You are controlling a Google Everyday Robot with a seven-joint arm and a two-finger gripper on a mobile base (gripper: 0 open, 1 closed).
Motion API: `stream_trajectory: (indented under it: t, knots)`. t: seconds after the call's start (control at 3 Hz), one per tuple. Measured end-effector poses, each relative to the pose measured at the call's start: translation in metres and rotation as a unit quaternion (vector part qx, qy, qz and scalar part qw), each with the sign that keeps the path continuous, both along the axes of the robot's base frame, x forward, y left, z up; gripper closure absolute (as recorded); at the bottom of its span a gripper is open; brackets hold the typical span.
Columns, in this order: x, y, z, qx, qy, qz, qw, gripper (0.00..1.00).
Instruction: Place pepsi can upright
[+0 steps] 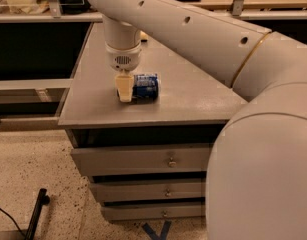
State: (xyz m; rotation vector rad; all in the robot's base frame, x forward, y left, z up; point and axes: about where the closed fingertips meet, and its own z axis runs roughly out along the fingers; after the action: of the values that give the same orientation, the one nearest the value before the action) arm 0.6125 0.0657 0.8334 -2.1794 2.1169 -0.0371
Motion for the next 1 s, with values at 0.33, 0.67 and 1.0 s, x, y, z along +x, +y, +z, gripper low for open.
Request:
stream_trajectory:
  t: [0.33,0.67,1.0]
  knots:
    - [0.001,0.001,0.002,0.011,0.004,-0.002,0.9999,0.76]
    - [0.01,-0.006,0.019,0.042,0.008,-0.014,0.999,0.98]
    - [0.026,-0.019,0.044,0.099,0.018,-0.031,0.9945,1.0]
